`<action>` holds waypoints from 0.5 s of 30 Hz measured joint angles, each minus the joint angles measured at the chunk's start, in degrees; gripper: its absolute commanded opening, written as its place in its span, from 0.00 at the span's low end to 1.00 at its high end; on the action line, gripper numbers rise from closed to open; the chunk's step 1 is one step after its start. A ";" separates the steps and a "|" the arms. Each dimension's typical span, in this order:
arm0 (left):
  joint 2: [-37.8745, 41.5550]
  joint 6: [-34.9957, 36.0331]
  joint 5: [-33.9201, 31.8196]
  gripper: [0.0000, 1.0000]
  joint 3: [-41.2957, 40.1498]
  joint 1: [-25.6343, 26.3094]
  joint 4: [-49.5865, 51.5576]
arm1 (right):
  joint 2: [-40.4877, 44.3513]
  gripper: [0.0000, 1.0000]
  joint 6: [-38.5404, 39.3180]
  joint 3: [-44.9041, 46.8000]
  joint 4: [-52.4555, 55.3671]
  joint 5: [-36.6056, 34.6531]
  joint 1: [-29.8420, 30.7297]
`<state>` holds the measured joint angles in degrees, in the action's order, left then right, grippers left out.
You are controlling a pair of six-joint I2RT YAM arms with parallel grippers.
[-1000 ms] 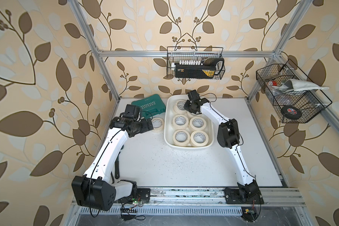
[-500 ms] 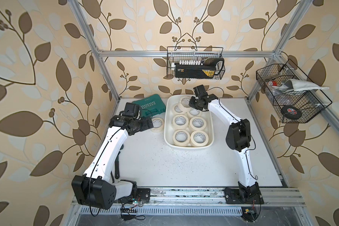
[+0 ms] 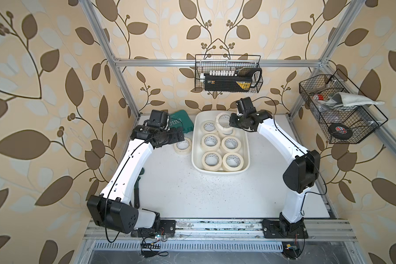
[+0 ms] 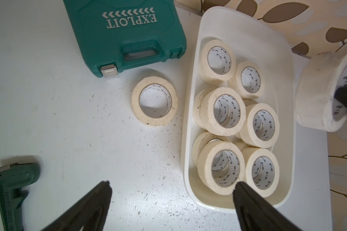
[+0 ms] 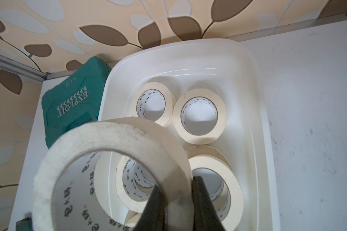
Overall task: Take out the art tape in the storage box
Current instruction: Pick up the art tape from the storage box.
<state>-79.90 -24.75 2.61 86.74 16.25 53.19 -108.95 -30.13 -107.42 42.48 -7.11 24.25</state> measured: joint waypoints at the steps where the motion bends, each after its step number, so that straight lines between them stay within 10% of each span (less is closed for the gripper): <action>1: -0.90 0.46 0.04 0.98 1.46 0.83 0.17 | 1.16 0.00 0.63 1.14 0.46 -0.42 0.52; 15: -13.40 4.87 2.47 0.94 15.02 15.19 1.40 | 18.01 0.00 4.35 21.00 1.97 -6.03 8.11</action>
<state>-93.30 -19.88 5.08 101.75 31.44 54.59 -90.94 -25.78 -86.41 44.45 -13.15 32.36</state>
